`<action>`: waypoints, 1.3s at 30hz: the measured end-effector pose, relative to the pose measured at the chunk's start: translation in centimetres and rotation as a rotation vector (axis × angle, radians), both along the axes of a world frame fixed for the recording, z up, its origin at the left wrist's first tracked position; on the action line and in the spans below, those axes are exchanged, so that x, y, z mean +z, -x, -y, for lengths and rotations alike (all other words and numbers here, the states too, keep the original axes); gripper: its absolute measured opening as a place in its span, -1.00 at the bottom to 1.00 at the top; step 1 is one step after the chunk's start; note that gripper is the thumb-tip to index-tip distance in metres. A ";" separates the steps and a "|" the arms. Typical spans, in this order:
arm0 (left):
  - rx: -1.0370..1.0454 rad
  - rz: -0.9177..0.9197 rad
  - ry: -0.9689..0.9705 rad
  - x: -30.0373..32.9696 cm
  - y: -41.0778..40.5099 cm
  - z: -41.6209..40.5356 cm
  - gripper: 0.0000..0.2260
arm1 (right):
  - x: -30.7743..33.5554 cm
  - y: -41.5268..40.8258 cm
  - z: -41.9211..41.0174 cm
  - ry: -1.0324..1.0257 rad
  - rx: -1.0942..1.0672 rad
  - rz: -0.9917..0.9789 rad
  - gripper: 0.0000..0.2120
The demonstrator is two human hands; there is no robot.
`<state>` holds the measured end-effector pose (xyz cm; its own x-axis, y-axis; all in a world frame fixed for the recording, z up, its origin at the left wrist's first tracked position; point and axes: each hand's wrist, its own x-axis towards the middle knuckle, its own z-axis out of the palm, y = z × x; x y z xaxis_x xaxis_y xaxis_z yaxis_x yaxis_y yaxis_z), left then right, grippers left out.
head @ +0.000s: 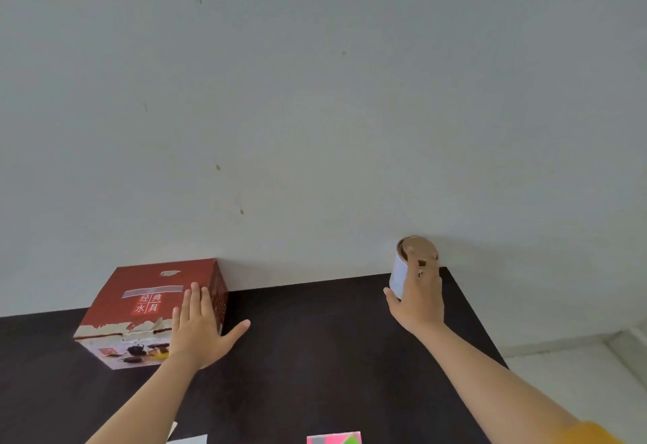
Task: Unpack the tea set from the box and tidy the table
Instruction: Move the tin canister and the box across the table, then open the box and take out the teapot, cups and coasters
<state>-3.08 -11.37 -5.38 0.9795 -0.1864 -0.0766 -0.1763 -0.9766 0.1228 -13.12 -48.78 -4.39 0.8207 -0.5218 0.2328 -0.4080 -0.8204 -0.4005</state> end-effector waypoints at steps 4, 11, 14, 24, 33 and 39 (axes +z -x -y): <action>-0.018 -0.175 0.198 2.2 -0.6 -0.8 0.01 | 2.3 0.4 -5.6 0.028 0.008 -0.027 -0.17; -0.167 -0.215 0.354 5.7 -0.6 -7.9 -0.11 | 4.5 -1.3 -18.8 0.023 0.165 -0.029 -0.23; -0.222 -0.206 0.309 6.3 -0.4 -12.0 -0.13 | 4.8 -2.5 -25.2 -0.006 0.245 -0.025 -0.26; -0.276 -0.200 0.142 5.2 -1.1 -20.6 -0.09 | 3.2 -5.3 -38.9 0.021 0.591 -0.286 -0.27; -0.285 -0.279 0.117 2.2 -1.9 -21.5 -0.09 | 0.2 -6.1 -40.3 0.005 0.556 -0.318 -0.34; -0.271 -0.241 0.158 1.4 -1.6 -21.5 -0.09 | -0.9 -5.9 -40.3 -0.052 0.541 -0.266 -0.32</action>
<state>-1.52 10.09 -4.02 0.8507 -0.4633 -0.2481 -0.3726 -0.8646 0.3370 -7.19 -8.50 -5.28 0.9993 -0.0194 -0.0312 -0.0299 -0.9215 -0.3872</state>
